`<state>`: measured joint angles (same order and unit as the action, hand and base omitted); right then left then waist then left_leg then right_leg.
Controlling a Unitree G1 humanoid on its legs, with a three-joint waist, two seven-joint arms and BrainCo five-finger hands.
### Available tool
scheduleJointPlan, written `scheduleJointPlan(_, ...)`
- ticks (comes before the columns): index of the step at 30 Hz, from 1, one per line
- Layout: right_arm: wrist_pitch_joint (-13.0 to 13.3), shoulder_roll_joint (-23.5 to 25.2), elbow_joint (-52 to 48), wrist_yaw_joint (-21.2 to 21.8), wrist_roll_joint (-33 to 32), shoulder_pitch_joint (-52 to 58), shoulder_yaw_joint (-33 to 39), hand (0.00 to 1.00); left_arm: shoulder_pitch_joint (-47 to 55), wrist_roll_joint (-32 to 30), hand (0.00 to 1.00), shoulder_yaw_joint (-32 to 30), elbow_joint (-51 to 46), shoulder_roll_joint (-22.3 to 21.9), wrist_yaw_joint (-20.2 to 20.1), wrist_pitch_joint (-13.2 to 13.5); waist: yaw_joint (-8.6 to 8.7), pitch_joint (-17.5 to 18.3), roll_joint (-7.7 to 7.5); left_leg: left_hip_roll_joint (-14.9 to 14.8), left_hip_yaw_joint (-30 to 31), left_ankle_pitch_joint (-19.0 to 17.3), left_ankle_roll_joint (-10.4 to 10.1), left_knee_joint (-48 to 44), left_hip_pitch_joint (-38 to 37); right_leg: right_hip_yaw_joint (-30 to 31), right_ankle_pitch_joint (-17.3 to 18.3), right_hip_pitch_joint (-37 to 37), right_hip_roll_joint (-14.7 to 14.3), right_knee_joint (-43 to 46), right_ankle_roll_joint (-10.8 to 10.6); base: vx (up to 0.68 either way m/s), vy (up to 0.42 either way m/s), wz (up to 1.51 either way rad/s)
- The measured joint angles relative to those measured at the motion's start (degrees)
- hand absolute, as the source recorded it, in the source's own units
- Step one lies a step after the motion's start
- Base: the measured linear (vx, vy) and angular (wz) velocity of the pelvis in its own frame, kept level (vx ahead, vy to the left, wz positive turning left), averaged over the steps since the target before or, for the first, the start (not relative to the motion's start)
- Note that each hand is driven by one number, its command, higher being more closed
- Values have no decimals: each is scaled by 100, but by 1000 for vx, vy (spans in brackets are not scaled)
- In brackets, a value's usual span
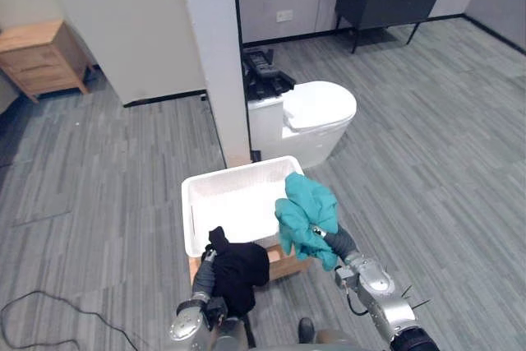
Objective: Tidy the bed and pick cloth on bed and put in laundry
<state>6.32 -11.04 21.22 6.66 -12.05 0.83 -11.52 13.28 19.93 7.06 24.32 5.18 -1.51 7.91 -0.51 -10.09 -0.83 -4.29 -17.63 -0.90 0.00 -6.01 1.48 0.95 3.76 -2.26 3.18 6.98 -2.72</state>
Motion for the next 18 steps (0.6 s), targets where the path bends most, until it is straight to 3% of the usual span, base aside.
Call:
scheduleJointPlan(4,77,-19,-1112,-21,278,16,171,100,-49,-32,100,102,2,123,-135,-12,93,28,-28,425,12,152,145,580,-366,-126,278,-4,348,277,-184,112,126,19)
scheduleJointPlan(5,132,-33,-1400,12,385,-12,193,100,-68,-31,100,148,4,231,-133,-18,96,41,-59,453,4,205,225,598,-365,-147,263,-11,373,239,-194,142,86,3)
scheduleJointPlan(10,183,-224,-1936,520,452,-201,157,100,-151,-13,100,223,105,423,-188,-20,120,219,-329,465,6,205,225,627,-292,-234,99,-59,380,-58,-184,62,15,-3)
scheduleJointPlan(14,-136,-421,-1928,831,453,-471,-333,100,-195,44,100,393,304,398,-208,-14,124,233,-337,510,50,308,260,848,-299,-302,41,-44,385,-141,-219,-7,13,1)
scheduleJointPlan(18,-491,-403,-1182,785,696,-1026,-900,100,-219,86,100,402,308,338,-208,2,52,192,-223,523,265,538,235,1072,-92,-599,-36,149,376,-210,-175,-78,20,28)
